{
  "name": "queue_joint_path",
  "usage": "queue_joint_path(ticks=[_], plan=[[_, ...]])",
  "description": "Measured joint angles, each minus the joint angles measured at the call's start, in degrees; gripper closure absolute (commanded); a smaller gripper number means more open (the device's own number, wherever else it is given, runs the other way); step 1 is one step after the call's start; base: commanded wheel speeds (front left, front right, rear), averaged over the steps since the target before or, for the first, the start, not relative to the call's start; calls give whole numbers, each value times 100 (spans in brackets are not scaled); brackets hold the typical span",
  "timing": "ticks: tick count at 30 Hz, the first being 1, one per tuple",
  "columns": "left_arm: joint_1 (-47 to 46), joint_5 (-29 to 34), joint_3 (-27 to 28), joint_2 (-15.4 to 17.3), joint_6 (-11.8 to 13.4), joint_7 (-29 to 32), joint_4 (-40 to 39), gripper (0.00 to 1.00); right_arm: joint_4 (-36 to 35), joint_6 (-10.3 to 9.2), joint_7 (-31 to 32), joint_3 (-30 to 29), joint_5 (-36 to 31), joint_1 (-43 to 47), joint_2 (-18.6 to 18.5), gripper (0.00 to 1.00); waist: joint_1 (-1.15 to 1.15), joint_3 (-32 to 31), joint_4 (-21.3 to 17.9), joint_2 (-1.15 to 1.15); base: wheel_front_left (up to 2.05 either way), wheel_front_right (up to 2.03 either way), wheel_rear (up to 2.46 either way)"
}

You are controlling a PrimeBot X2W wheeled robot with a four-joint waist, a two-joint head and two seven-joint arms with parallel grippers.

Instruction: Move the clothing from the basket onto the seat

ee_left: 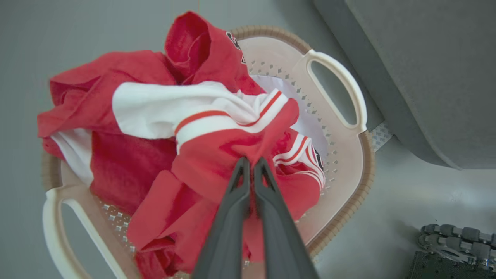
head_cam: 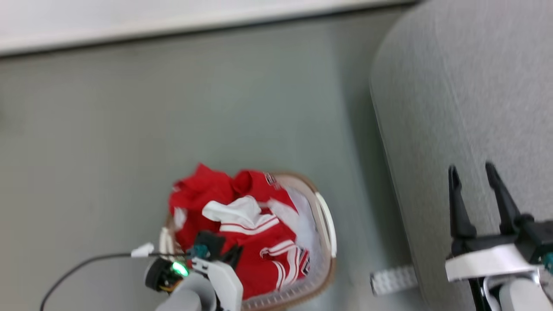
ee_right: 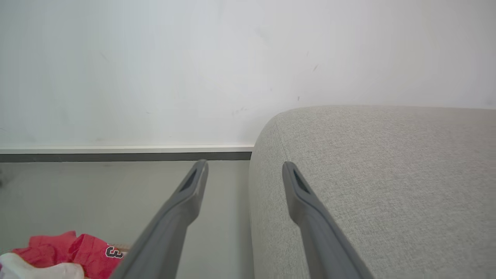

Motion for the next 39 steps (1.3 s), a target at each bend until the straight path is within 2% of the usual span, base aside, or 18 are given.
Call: queue_joint_path(ticks=[8,14,19,29,35,39], plan=[[671,-604,-144,-12,42,234,-1265,100,211,0,0,-236,-94,666,2,0,-1,-1235,439,0,0,0,0],[1005,-736,-54,52,392,567,-2490,100,289,0,0,-314,-178,980,1,0,-1,-1983,773,0,0,0,0],[1228,-846,157,322,713,917,-3697,100,369,0,0,-312,-205,1235,-1,0,-2,-2529,1005,0,0,0,0],[1295,-951,539,681,1148,1310,-5157,100,375,0,0,-291,-282,1569,-1,0,-1,-2913,1055,0,0,0,0],[1252,-953,639,804,1251,1456,-5604,100,331,0,0,-171,-310,1585,-2,0,-1,-2927,987,0,0,0,0],[1241,-954,604,823,1265,1515,-5795,100,227,0,0,169,-319,1568,-16,0,0,-2920,965,0,0,0,0]])
